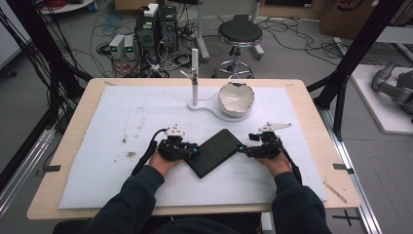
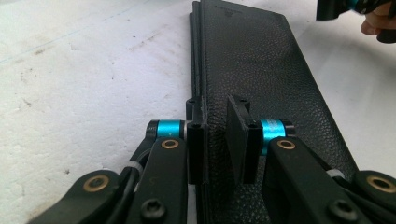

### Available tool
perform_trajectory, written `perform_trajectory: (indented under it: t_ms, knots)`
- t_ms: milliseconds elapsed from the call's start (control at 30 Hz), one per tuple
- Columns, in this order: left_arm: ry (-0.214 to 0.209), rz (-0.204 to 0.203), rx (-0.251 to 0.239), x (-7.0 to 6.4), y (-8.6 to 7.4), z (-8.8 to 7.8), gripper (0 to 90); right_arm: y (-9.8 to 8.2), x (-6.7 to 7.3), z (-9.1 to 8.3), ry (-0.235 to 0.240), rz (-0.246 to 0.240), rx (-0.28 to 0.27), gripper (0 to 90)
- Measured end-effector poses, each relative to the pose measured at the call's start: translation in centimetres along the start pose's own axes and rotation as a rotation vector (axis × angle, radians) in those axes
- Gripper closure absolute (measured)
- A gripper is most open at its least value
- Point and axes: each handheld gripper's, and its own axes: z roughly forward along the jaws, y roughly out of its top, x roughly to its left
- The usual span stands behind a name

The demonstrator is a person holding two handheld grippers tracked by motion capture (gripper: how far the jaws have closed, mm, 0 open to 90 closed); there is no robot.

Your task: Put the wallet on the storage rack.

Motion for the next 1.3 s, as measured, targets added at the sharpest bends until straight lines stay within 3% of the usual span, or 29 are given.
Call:
perform_trajectory:
  t_ms: [200,333,433,500,667,900,1067,1200,1300]
  knots:
    - [0.0,0.0,0.0,0.0,0.0,0.0,77.6,-0.1,0.2,1.0,0.008,-0.049,0.038,26.4]
    - [-0.004,-0.009,0.0,0.1,0.0,0.0,77.7,0.3,2.0,0.2,0.006,-0.281,-0.038,26.4]
    - [-0.004,-0.005,0.001,0.2,0.1,0.1,77.8,-0.1,3.1,0.8,0.035,-0.458,-0.014,28.9]
    - [-0.005,0.008,0.002,0.2,0.1,0.1,77.9,-0.3,3.5,1.1,0.057,-0.507,0.009,29.3]
    - [-0.021,-0.01,0.006,0.6,0.2,0.2,77.9,-0.8,4.2,1.9,0.068,-0.687,0.041,29.2]
    - [-0.024,0.002,0.005,0.5,0.2,0.2,77.9,-0.3,4.1,2.8,0.104,-0.771,0.029,30.4]
    - [-0.026,0.007,0.006,0.5,0.2,0.2,78.0,0.0,4.4,3.0,0.128,-0.832,0.036,49.4]
    - [-0.035,-0.01,0.005,0.6,0.2,0.2,77.9,0.3,4.9,2.8,0.128,-0.92,0.051,61.2]
    - [-0.052,-0.026,0.006,0.9,0.2,0.2,77.7,0.4,5.1,2.7,0.128,-0.931,0.046,69.4]
